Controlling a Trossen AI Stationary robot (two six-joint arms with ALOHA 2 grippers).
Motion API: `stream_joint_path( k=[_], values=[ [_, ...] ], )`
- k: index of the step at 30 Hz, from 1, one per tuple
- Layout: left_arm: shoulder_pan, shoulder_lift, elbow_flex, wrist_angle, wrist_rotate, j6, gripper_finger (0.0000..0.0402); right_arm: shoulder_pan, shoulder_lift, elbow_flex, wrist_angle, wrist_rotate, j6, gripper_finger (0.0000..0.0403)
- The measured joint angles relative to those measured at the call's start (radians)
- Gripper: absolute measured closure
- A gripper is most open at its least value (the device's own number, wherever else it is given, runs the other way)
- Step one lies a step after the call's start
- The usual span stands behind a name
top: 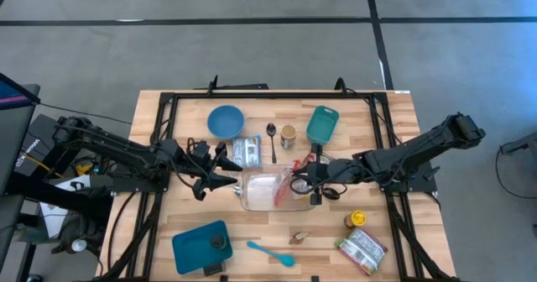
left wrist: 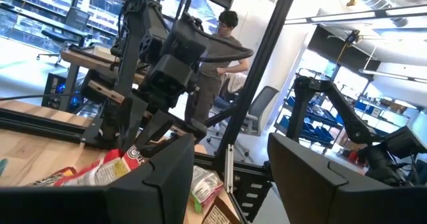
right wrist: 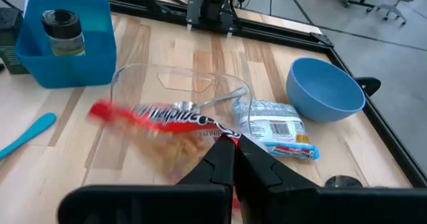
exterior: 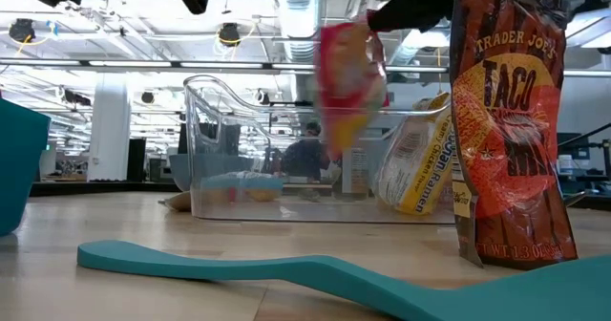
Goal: Pick & Place Food Item
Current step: Put the orange noodle pack into the transparent bin
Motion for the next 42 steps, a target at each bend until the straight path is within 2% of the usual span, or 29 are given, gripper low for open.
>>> stream_joint_path(
  k=[6, 29, 42],
  values=[
    [0.0, 0.0, 0.0, 0.0, 0.0, 0.0, 0.0216, 0.0, 0.001, -0.019, 0.016, -0.008, 0.01, 0.0403],
    [0.0, 0.0, 0.0, 0.0, 0.0, 0.0, 0.0216, -0.015, 0.001, -0.021, -0.003, -0.203, 0.044, 0.0403],
    [0.0, 0.0, 0.0, 0.0, 0.0, 0.0, 0.0216, -0.007, 0.002, -0.021, -0.037, -0.245, 0.075, 0.0403]
  ],
)
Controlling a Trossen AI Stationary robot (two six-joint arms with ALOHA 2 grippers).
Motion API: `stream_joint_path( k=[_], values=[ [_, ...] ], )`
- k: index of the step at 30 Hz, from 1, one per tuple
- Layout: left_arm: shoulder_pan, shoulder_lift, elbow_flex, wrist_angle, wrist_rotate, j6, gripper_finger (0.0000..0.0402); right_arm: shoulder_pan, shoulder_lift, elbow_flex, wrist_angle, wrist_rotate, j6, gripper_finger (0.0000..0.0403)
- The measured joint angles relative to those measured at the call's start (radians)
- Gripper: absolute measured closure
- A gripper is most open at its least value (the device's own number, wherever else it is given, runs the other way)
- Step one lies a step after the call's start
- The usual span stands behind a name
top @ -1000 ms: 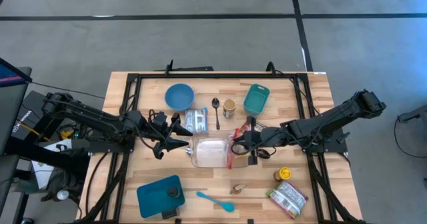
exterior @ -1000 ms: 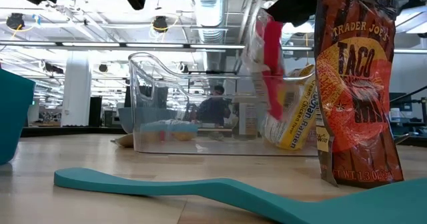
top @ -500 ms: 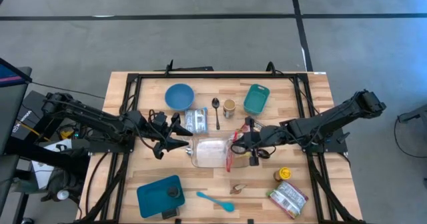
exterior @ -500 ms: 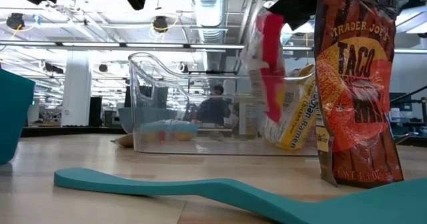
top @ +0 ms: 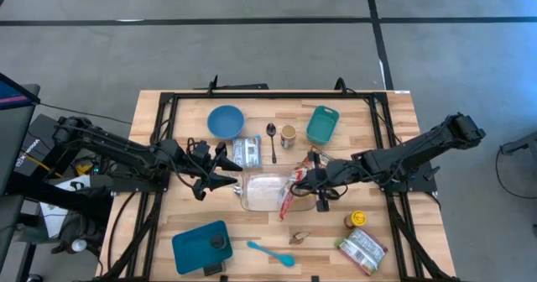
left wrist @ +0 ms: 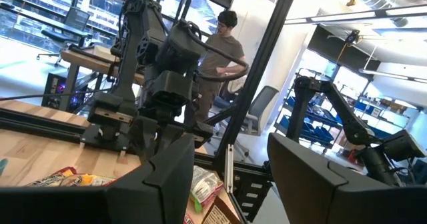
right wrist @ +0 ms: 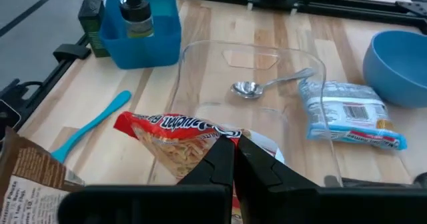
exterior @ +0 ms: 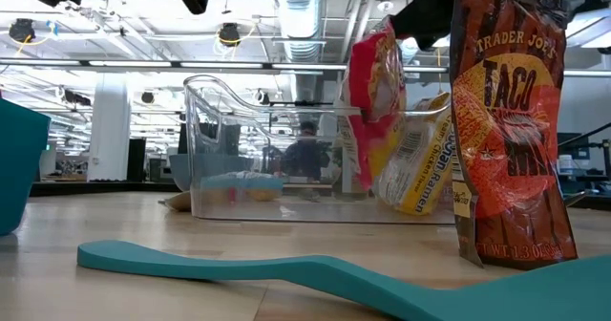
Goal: Pick & Place Food Item
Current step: Put the orange noodle pack into the transparent bin
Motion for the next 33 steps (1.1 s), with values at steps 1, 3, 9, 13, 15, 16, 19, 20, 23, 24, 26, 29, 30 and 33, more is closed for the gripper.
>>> stream_joint_path(
  k=[1, 3, 9, 13, 15, 16, 19, 20, 23, 24, 26, 29, 30, 33],
  values=[
    [0.0, 0.0, 0.0, 0.0, 0.0, 0.0, 0.0216, 0.002, 0.0, 0.0, 0.004, -0.001, -0.002, 0.0403],
    [0.0, 0.0, 0.0, 0.0, 0.0, 0.0, 0.0216, 0.002, 0.0, 0.0, 0.003, -0.022, -0.002, 0.0403],
    [0.0, 0.0, 0.0, 0.0, 0.0, 0.0, 0.0216, -0.014, 0.0, 0.0, -0.032, -0.097, -0.006, 0.0403],
    [0.0, 0.0, 0.0, 0.0, 0.0, 0.0, 0.0216, -0.038, 0.0, 0.0, -0.058, -0.102, -0.029, 0.0403],
    [0.0, 0.0, 0.0, 0.0, 0.0, 0.0, 0.0216, -0.055, 0.0, 0.0, -0.078, -0.102, -0.047, 0.0403],
    [0.0, 0.0, 0.0, 0.0, 0.0, 0.0, 0.0216, -0.064, 0.0, 0.0, -0.084, -0.102, -0.05, 0.0403],
    [0.0, 0.0, 0.0, 0.0, 0.0, 0.0, 0.0216, -0.094, 0.0, 0.0, -0.097, -0.102, -0.084, 0.0403],
    [0.0, 0.0, 0.0, 0.0, 0.0, 0.0, 0.0216, -0.102, 0.0, 0.0, -0.1, -0.102, -0.108, 0.0403],
    [0.0, 0.0, 0.0, 0.0, 0.0, 0.0, 0.0216, -0.126, 0.0, 0.0, -0.108, -0.102, -0.171, 0.0403],
    [0.0, 0.0, 0.0, 0.0, 0.0, 0.0, 0.0216, -0.133, 0.0, 0.0, -0.12, -0.102, -0.184, 0.0403],
    [0.0, 0.0, 0.0, 0.0, 0.0, 0.0, 0.0216, -0.146, 0.0, 0.0, -0.15, -0.102, -0.197, 0.0403],
    [0.0, 0.0, 0.0, 0.0, 0.0, 0.0, 0.0216, -0.168, 0.0, 0.0, -0.191, -0.101, -0.198, 0.0403],
    [0.0, 0.0, 0.0, 0.0, 0.0, 0.0, 0.0216, -0.176, 0.0, 0.0, -0.198, -0.101, -0.198, 0.0403],
    [0.0, 0.0, 0.0, 0.0, 0.0, 0.0, 0.0216, -0.195, 0.0, 0.0, -0.211, -0.101, -0.198, 0.0403]
  ],
)
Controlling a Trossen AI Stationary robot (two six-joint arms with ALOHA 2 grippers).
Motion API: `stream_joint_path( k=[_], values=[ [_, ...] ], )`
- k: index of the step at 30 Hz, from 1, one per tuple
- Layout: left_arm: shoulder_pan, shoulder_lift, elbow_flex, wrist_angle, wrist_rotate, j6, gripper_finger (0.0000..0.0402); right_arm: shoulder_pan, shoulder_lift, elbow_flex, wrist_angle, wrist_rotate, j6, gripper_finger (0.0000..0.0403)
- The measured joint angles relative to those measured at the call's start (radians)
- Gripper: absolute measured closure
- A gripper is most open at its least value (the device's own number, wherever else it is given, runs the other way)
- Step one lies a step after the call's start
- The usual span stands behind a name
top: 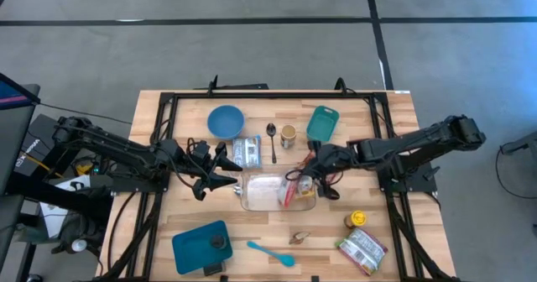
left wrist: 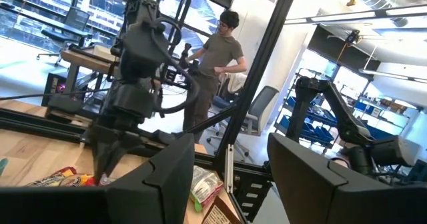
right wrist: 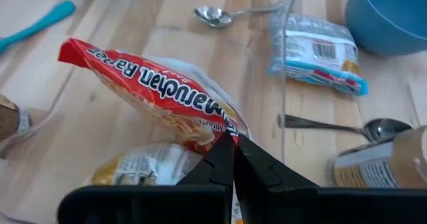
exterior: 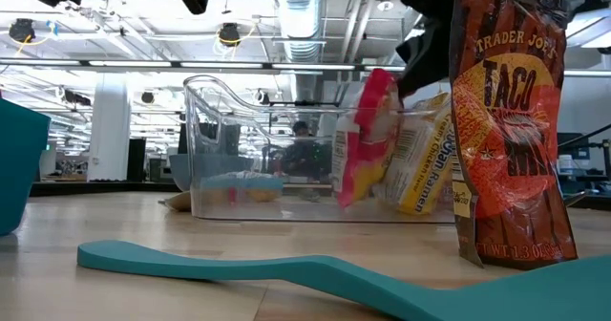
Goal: Pick & Place Food Item
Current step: Put the orange noodle pack into the transparent bin
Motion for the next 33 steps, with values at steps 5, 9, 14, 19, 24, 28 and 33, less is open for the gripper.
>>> stream_joint_path(
  k=[5, 9, 14, 19, 24, 28, 33],
  values=[
    [0.0, 0.0, 0.0, 0.0, 0.0, 0.0, 0.0216, -0.023, 0.0, 0.0, -0.001, 0.0, 0.0, 0.0403],
    [0.0, 0.0, 0.0, 0.0, 0.0, 0.0, 0.0216, -0.029, 0.0, 0.0, -0.001, 0.0, 0.005, 0.0403],
    [0.0, 0.0, 0.0, 0.0, 0.0, 0.0, 0.0216, -0.026, 0.0, 0.0, 0.002, 0.0, 0.008, 0.0403],
    [0.0, 0.0, 0.0, 0.0, 0.0, 0.0, 0.0216, -0.027, 0.0, 0.0, 0.003, 0.0, 0.043, 0.0403],
    [0.0, 0.0, 0.0, 0.0, 0.0, 0.0, 0.0216, -0.027, 0.0, 0.0, 0.003, 0.0, 0.111, 0.0402],
    [0.0, 0.0, 0.0, 0.0, 0.0, 0.0, 0.0216, -0.027, 0.0, 0.0, 0.003, 0.0, 0.109, 0.039],
    [0.0, 0.0, 0.0, 0.0, 0.0, 0.0, 0.0216, -0.027, 0.0, 0.0, 0.003, 0.0, 0.106, 0.0362]
  ],
)
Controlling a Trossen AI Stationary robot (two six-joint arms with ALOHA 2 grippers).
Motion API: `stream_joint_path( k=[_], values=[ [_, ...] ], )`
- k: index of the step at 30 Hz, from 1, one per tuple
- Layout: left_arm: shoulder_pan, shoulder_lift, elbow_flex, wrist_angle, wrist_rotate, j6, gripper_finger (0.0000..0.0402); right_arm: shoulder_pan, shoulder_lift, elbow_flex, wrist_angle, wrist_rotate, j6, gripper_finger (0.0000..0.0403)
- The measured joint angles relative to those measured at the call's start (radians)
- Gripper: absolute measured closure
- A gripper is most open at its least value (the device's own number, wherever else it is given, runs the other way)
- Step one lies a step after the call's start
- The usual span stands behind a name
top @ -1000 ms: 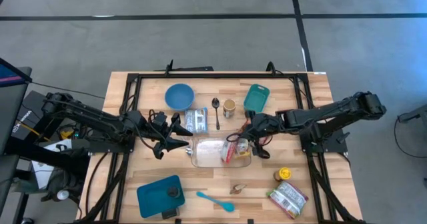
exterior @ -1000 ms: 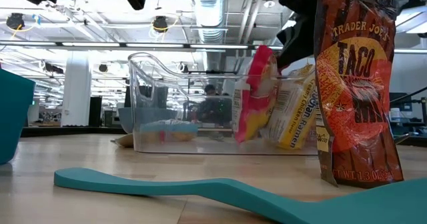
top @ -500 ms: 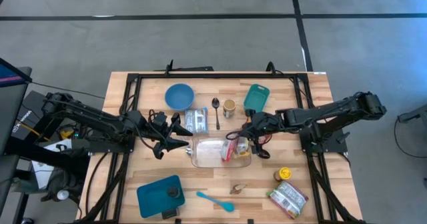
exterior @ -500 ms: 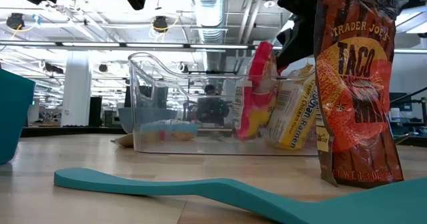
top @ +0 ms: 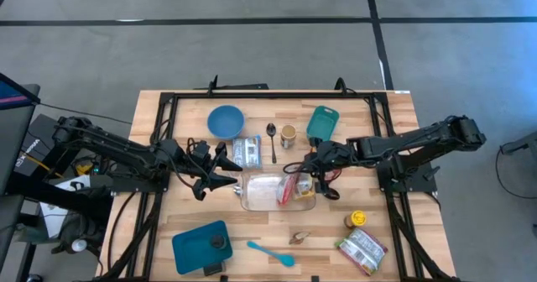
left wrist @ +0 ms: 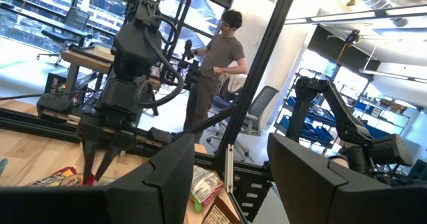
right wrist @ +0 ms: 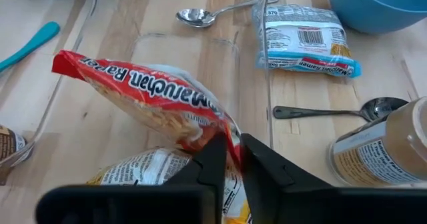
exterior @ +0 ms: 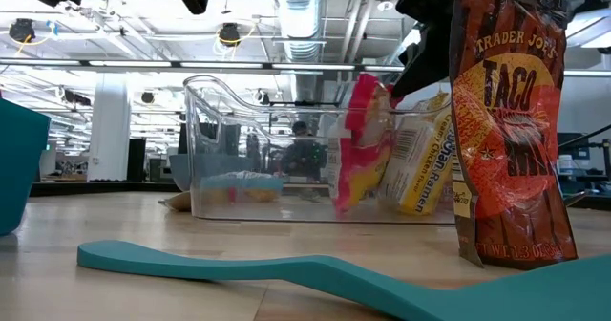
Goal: Pick & Place Food Item
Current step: Put the orange noodle pack into the transparent bin
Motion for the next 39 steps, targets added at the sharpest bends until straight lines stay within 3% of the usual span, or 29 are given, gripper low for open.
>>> stream_joint_path(
  k=[23, 32, 39],
  values=[
    [0.0, 0.0, 0.0, 0.0, 0.0, 0.0, 0.0216, -0.001, -0.003, 0.004, -0.045, 0.003, 0.0, 0.0347],
    [0.0, 0.0, 0.0, 0.0, 0.0, 0.0, 0.0216, -0.001, -0.003, 0.109, -0.233, 0.004, 0.088, 0.0347],
    [0.0, 0.0, 0.0, 0.0, 0.0, 0.0, 0.0216, 0.026, -0.003, 0.181, -0.233, 0.004, 0.201, 0.0352]
  ],
)
